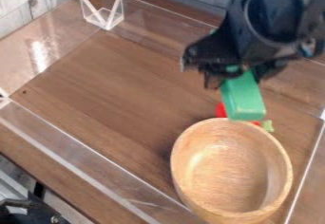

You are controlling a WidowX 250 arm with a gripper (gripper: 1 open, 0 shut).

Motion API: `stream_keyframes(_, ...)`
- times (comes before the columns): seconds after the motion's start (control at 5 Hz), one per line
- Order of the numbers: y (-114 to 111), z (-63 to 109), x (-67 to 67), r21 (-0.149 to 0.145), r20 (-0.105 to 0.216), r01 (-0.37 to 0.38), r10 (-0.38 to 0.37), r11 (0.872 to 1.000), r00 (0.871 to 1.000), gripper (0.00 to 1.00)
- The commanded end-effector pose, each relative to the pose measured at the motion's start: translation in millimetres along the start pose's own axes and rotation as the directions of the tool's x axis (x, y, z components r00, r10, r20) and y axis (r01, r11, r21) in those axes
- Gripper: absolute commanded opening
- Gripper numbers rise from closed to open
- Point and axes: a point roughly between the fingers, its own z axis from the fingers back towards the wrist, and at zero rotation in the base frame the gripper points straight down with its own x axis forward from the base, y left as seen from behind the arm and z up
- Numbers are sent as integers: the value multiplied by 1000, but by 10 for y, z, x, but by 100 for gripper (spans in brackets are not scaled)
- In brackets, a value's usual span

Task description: Remove the green block from the brown bowl and put it on the table

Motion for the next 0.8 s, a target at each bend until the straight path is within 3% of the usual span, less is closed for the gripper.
stream_keyframes(0.0,78,194,182,6,34,-109,109,994,993,0)
stream_keyframes(0.4,671,103,268,-72,91,-20,26,997,996,0)
stream_keyframes(0.6,801,42,369,-72,129,-6,15,997,992,0)
